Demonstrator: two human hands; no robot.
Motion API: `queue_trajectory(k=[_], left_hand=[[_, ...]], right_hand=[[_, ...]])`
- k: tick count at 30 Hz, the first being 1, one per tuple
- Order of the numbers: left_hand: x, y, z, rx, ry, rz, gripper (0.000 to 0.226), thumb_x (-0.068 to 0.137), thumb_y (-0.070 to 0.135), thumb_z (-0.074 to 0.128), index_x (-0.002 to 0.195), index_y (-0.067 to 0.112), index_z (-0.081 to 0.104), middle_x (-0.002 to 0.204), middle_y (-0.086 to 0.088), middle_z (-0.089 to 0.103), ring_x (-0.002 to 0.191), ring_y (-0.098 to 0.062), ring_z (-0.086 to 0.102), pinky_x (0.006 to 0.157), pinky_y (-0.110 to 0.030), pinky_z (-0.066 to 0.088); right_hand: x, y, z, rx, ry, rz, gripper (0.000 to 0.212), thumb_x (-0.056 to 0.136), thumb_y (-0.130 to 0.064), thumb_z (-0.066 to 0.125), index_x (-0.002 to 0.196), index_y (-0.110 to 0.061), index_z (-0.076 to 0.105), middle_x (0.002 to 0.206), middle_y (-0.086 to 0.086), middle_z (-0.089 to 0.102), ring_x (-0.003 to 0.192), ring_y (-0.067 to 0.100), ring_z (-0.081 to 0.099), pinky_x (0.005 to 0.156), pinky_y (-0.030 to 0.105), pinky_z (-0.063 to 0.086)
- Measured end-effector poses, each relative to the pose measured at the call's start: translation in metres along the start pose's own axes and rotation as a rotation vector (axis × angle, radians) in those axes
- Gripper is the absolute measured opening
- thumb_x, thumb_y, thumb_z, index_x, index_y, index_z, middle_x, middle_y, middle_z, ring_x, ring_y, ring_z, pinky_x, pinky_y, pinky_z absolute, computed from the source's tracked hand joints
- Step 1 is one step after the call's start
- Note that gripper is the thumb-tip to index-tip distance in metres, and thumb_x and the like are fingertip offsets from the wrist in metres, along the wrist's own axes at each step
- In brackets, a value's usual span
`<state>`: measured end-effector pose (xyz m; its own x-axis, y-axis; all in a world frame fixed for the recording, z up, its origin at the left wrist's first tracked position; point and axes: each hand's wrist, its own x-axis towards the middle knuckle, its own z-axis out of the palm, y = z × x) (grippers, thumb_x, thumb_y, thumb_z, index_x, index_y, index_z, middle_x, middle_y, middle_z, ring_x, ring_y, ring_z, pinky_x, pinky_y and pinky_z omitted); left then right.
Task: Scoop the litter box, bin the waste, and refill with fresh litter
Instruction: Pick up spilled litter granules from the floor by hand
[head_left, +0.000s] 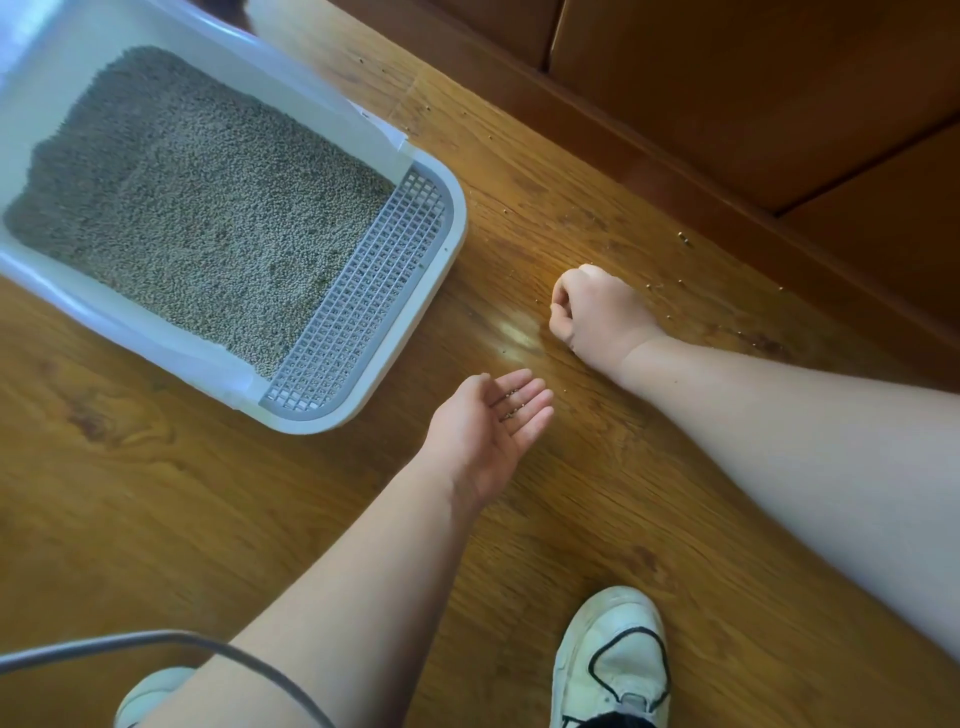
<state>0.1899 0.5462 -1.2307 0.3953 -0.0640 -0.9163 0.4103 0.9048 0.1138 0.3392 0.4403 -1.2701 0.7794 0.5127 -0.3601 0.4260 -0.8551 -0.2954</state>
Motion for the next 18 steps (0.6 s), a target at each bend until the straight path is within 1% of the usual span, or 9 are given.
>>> queue_trajectory(k=[2, 4, 9, 12, 14, 16, 18], left_hand=[[-0.001, 0.001, -0.001, -0.004, 0.003, 0.006, 0.044, 0.105, 0.022, 0.029, 0.117, -0.005, 0.061, 0.118, -0.022, 0.066, 0.107, -0.031, 0.066, 0.096, -0.042, 0.053], [-0.001, 0.002, -0.002, -0.006, 0.007, 0.011, 0.043, 0.104, 0.021, 0.029, 0.117, -0.005, 0.061, 0.118, -0.022, 0.066, 0.106, -0.031, 0.067, 0.096, -0.041, 0.053], [0.0, 0.006, -0.006, -0.021, 0.018, 0.016, 0.043, 0.104, 0.022, 0.029, 0.114, -0.004, 0.062, 0.117, -0.022, 0.067, 0.104, -0.03, 0.068, 0.093, -0.041, 0.054], [0.0, 0.007, -0.008, -0.02, 0.026, 0.02, 0.043, 0.104, 0.022, 0.03, 0.114, -0.004, 0.062, 0.117, -0.022, 0.066, 0.103, -0.03, 0.068, 0.093, -0.041, 0.055], [0.0, 0.008, -0.008, -0.02, 0.034, 0.021, 0.043, 0.105, 0.022, 0.029, 0.114, -0.005, 0.062, 0.117, -0.023, 0.066, 0.103, -0.03, 0.068, 0.094, -0.041, 0.054], [0.001, 0.007, -0.01, -0.016, 0.035, 0.024, 0.043, 0.105, 0.022, 0.029, 0.114, -0.005, 0.062, 0.118, -0.023, 0.066, 0.103, -0.031, 0.068, 0.094, -0.041, 0.054], [0.001, 0.007, -0.01, -0.01, 0.041, 0.027, 0.042, 0.104, 0.021, 0.03, 0.114, -0.005, 0.062, 0.117, -0.023, 0.066, 0.104, -0.031, 0.068, 0.093, -0.041, 0.054]], right_hand=[[0.004, -0.005, -0.002, 0.042, 0.024, -0.036, 0.011, 0.097, -0.027, 0.051, 0.091, -0.021, 0.058, 0.097, 0.0, 0.055, 0.082, 0.022, 0.054, 0.069, 0.031, 0.044], [0.009, -0.01, -0.002, 0.043, 0.028, -0.038, 0.013, 0.099, -0.027, 0.05, 0.093, -0.02, 0.059, 0.099, 0.0, 0.056, 0.084, 0.023, 0.055, 0.071, 0.034, 0.048], [0.012, -0.011, 0.003, -0.03, -0.018, -0.012, 0.014, 0.101, -0.03, 0.049, 0.094, -0.022, 0.058, 0.099, -0.001, 0.055, 0.087, 0.024, 0.056, 0.076, 0.038, 0.051], [0.012, -0.012, 0.005, -0.079, -0.019, -0.048, 0.013, 0.101, -0.028, 0.048, 0.094, -0.021, 0.056, 0.098, 0.0, 0.053, 0.091, 0.026, 0.055, 0.074, 0.035, 0.045], [0.013, -0.015, 0.006, -0.17, -0.003, -0.086, 0.011, 0.101, -0.023, 0.047, 0.096, -0.018, 0.055, 0.1, 0.003, 0.053, 0.094, 0.027, 0.055, 0.07, 0.034, 0.04], [0.014, -0.022, 0.004, -0.261, 0.0, -0.111, 0.007, 0.098, -0.016, 0.047, 0.092, -0.014, 0.051, 0.095, 0.005, 0.049, 0.092, 0.029, 0.055, 0.067, 0.034, 0.036], [0.016, -0.032, -0.001, -0.31, -0.03, -0.101, 0.007, 0.095, -0.015, 0.051, 0.089, -0.016, 0.046, 0.091, 0.005, 0.044, 0.087, 0.029, 0.053, 0.066, 0.034, 0.035]])
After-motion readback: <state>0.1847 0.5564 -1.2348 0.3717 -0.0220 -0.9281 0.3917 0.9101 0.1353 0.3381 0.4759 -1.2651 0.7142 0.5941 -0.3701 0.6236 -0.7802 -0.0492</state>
